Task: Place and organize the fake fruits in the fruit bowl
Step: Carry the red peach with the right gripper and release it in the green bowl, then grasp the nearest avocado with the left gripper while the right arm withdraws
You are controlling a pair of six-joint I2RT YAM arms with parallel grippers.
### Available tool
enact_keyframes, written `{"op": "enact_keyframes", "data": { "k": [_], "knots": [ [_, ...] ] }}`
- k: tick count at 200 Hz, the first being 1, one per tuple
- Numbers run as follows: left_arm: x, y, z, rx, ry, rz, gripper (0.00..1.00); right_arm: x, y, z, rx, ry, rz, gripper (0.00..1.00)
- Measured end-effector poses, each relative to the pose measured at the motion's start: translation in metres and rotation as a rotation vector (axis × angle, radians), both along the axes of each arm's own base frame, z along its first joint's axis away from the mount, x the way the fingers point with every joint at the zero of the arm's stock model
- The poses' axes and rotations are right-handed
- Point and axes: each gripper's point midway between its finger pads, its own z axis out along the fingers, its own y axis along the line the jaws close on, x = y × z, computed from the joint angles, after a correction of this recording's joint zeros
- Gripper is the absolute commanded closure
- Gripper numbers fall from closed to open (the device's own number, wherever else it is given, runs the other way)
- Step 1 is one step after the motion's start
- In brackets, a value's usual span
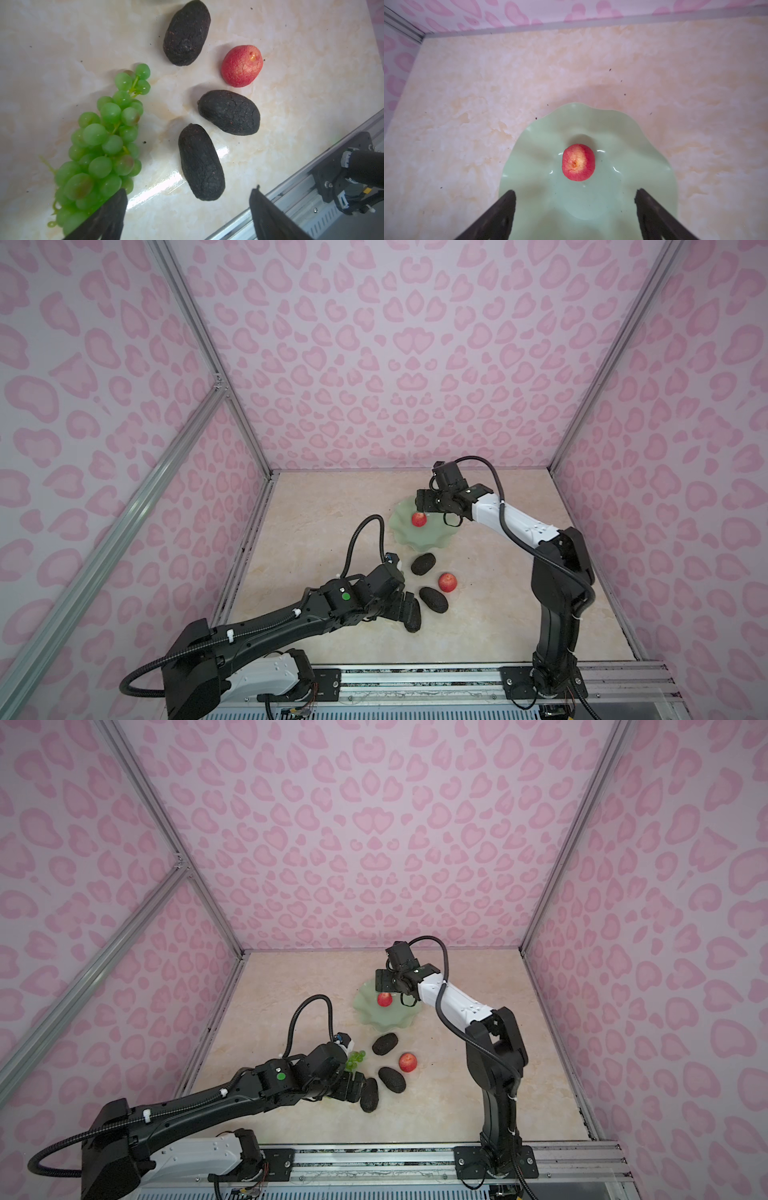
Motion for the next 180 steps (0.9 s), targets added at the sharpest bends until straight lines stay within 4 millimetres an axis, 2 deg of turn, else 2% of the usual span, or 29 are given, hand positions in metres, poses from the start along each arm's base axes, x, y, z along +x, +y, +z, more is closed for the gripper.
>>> {"op": "enact_keyframes", "data": {
  "k": [13, 34, 64, 86, 101, 128, 147, 163, 180],
  "knots": [
    [-0.002, -0.010, -0.008, 0.015, 0.025, -0.016, 0.07, -0.014, -0.019, 0.023, 0.025, -0.049, -0.028, 0.07],
    [-0.007, -0.020, -0.024, 0.047, 0.071, -0.035, 0.08, -0.043, -0.051, 0.036, 0.031, -0.075, -0.083, 0.07],
    [-0.011, -0.034, -0.043, 0.071, 0.131, -0.056, 0.13, -0.086, -0.082, 0.031, 0.038, -0.075, -0.122, 0.07],
    [-0.013, -0.038, -0.061, 0.102, 0.178, -0.055, 0.21, -0.107, -0.107, 0.026, 0.040, -0.074, -0.171, 0.07],
    [-0.015, -0.037, -0.071, 0.128, 0.203, -0.050, 0.30, -0.115, -0.121, 0.026, 0.045, -0.082, -0.207, 0.07],
    [-0.017, -0.036, -0.082, 0.154, 0.226, -0.053, 0.48, -0.118, -0.134, 0.034, 0.063, -0.104, -0.243, 0.07],
    [-0.016, -0.036, -0.080, 0.162, 0.215, -0.068, 0.52, -0.117, -0.137, 0.038, 0.068, -0.114, -0.253, 0.08],
    [-0.015, -0.034, -0.071, 0.161, 0.198, -0.070, 0.52, -0.114, -0.138, 0.038, 0.069, -0.116, -0.258, 0.08],
    [-0.007, -0.039, -0.043, 0.132, 0.145, -0.083, 0.52, -0.112, -0.139, 0.036, 0.067, -0.111, -0.261, 0.08]
  ]
}}
